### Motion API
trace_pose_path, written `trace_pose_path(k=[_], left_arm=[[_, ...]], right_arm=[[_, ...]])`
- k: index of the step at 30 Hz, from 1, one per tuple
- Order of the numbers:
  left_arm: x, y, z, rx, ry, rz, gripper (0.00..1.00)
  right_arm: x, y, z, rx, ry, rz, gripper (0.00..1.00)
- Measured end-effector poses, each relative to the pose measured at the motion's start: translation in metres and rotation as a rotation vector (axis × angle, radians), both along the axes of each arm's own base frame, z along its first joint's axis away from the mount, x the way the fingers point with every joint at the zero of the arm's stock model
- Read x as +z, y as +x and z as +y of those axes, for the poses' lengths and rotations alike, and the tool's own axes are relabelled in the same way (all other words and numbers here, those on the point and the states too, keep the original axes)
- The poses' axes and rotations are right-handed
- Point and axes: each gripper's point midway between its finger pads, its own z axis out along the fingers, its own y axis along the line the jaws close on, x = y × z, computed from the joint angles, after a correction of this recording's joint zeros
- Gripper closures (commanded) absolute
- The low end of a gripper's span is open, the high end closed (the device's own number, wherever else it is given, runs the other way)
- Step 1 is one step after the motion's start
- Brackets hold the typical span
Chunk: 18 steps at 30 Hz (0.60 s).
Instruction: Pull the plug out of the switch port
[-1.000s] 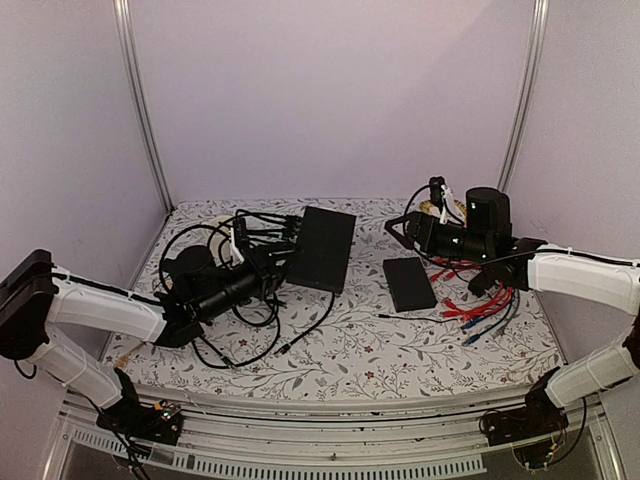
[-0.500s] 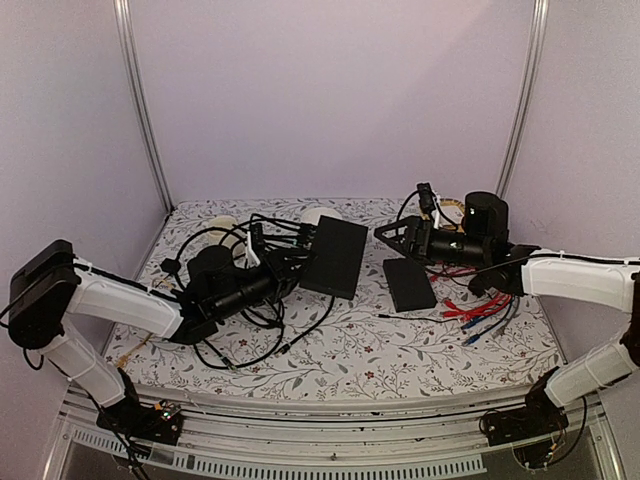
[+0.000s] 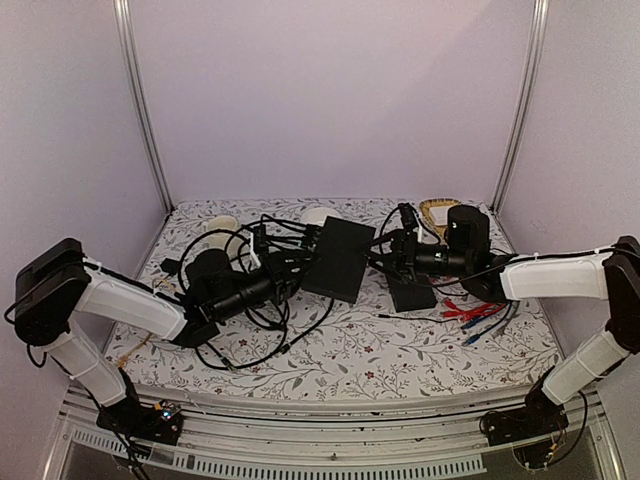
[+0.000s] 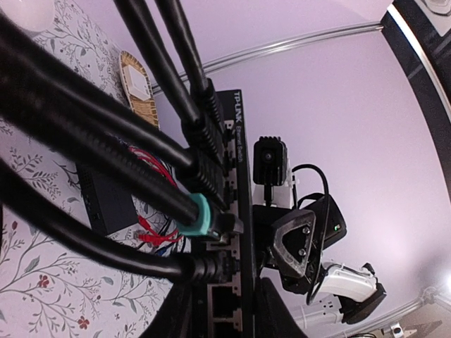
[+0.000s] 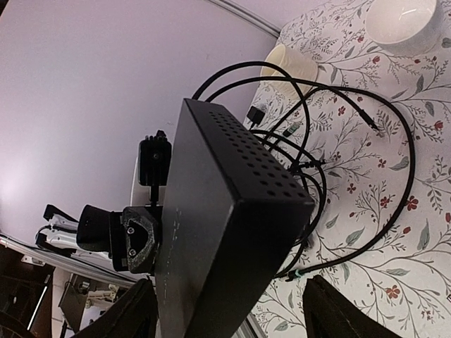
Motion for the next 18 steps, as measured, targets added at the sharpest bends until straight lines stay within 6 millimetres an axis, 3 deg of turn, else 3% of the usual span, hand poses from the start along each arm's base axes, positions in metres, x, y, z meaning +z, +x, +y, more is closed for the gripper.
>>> trace_pose_path(k=[6,18], left_arm=[[-0.011,-0.003,-0.007,-0.041,0.012,0.021,1.0],[-0.007,-0.008,-0.019,-0.114,0.003,0.008,1.0]], right_arm=[[0.002,-0.006,0.006,0.044,0.029,0.014,0.3],[-0.009,-0.013,0.017,0.14,0.049,0.062,0.45]])
